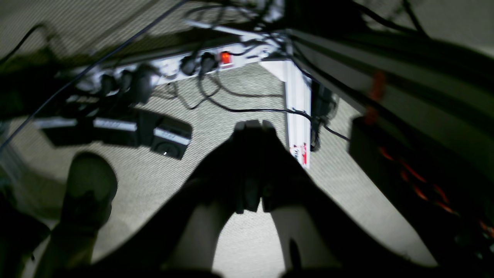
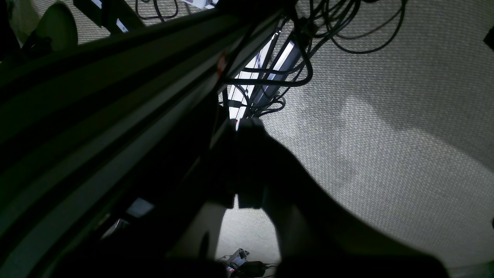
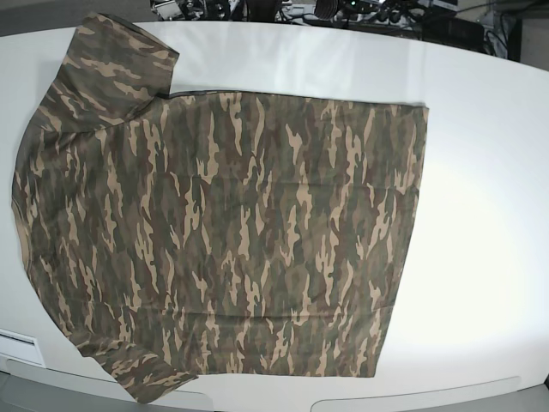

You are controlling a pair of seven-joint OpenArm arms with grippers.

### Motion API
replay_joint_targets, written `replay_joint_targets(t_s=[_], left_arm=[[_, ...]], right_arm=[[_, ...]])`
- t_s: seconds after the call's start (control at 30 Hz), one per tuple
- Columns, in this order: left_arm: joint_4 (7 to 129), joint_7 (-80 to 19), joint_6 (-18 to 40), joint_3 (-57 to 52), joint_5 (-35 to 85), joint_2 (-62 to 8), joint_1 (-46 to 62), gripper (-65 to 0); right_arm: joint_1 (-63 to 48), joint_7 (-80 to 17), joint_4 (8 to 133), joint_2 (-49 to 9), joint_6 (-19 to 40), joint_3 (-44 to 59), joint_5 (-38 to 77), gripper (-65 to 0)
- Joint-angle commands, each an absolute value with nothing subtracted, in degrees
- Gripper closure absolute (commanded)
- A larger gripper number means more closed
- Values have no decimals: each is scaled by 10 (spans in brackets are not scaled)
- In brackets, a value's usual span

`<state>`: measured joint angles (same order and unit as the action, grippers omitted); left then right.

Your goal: Fold the T-shirt properly

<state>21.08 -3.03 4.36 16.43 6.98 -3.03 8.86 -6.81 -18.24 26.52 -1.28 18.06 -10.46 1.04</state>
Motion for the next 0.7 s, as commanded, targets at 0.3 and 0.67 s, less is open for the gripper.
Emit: replay_joint_targets(t_s=[0.3, 0.67], left_arm=[[214, -56, 54, 164, 64, -30, 90, 0], [366, -128, 128, 165, 65, -96, 213, 0]], right_arm=[[-61, -207, 274, -15, 211, -106, 10, 0], [-206, -295, 418, -68, 266, -106, 17, 0]])
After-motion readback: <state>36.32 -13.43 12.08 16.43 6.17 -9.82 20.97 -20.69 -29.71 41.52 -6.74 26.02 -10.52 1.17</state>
